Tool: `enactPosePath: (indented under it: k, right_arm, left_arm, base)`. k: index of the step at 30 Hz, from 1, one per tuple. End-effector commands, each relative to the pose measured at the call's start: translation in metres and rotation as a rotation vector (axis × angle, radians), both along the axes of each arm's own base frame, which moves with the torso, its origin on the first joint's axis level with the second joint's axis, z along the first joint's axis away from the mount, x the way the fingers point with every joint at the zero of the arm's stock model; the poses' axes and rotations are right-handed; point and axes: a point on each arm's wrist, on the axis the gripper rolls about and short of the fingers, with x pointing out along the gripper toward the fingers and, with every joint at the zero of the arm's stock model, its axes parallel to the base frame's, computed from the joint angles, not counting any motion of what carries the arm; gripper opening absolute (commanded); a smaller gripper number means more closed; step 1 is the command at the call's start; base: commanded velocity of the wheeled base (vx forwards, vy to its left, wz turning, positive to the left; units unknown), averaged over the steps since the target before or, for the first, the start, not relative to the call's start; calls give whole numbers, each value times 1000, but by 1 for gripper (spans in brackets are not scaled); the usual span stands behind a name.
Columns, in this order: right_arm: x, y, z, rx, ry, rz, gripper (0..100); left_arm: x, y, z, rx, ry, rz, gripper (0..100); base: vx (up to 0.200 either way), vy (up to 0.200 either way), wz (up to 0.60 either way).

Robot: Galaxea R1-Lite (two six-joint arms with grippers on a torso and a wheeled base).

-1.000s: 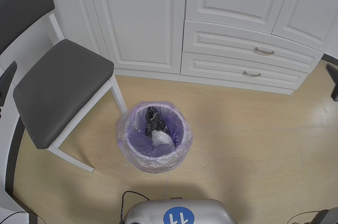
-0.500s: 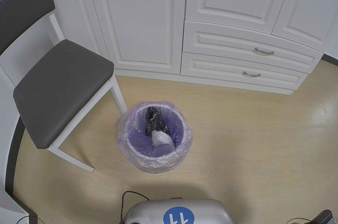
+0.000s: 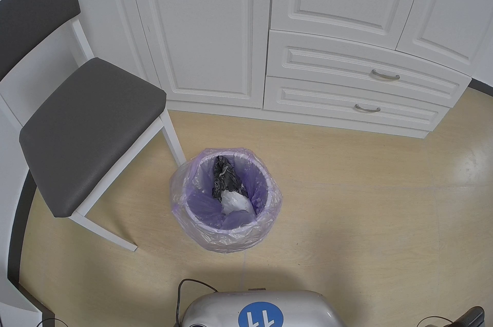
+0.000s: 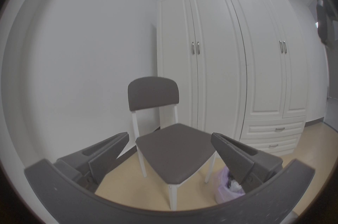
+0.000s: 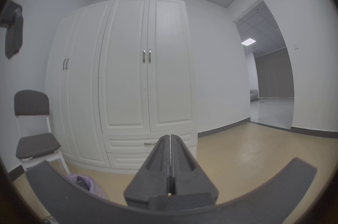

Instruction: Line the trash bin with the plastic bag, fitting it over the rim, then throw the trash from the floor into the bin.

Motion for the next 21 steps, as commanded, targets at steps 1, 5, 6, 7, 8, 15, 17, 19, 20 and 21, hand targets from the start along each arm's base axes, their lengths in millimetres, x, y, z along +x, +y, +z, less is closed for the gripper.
enactPosePath:
  k: [1, 5, 6, 7, 8, 15, 17, 19, 20, 21]
  right_arm:
    - [8, 0, -23, -18, 53, -5, 0]
    - [7, 1, -21, -37, 28, 45, 0]
    - [7, 2, -21, -43, 25, 63, 0]
    - [7, 2, -21, -43, 24, 70, 0]
    - [8, 2, -21, -53, 26, 85, 0]
    - [9, 2, -23, -55, 41, 94, 0]
    - [10, 3, -26, -51, 66, 105, 0]
    - [11, 3, -29, -50, 99, 140, 0]
    - [12, 4, -31, -54, 119, 155, 0]
    - [13, 4, -33, -55, 139, 162, 0]
  left_arm:
    - [9, 1, -28, -27, 63, 18, 100]
    - [3, 3, -40, -34, 71, -73, 100]
    - [3, 3, -43, -36, 96, -72, 100]
    - [3, 3, -44, -39, 108, -74, 100]
    - [4, 2, -49, -39, 148, -81, 100]
    - [12, 2, -69, -28, 225, -104, 100]
    - [19, 2, -87, -19, 294, -103, 100]
    - [20, 1, -93, -19, 314, -109, 100]
    - [20, 1, -92, -25, 311, -118, 100]
    - [20, 1, -92, -28, 310, -123, 100]
  base:
    - [0, 0, 0]
    - [0, 0, 0]
    - [0, 0, 0]
    - [0, 0, 0]
    - [0, 0, 0]
    - [0, 0, 0]
    - [0, 0, 0]
    - [0, 0, 0]
    - [0, 0, 0]
    - [0, 0, 0]
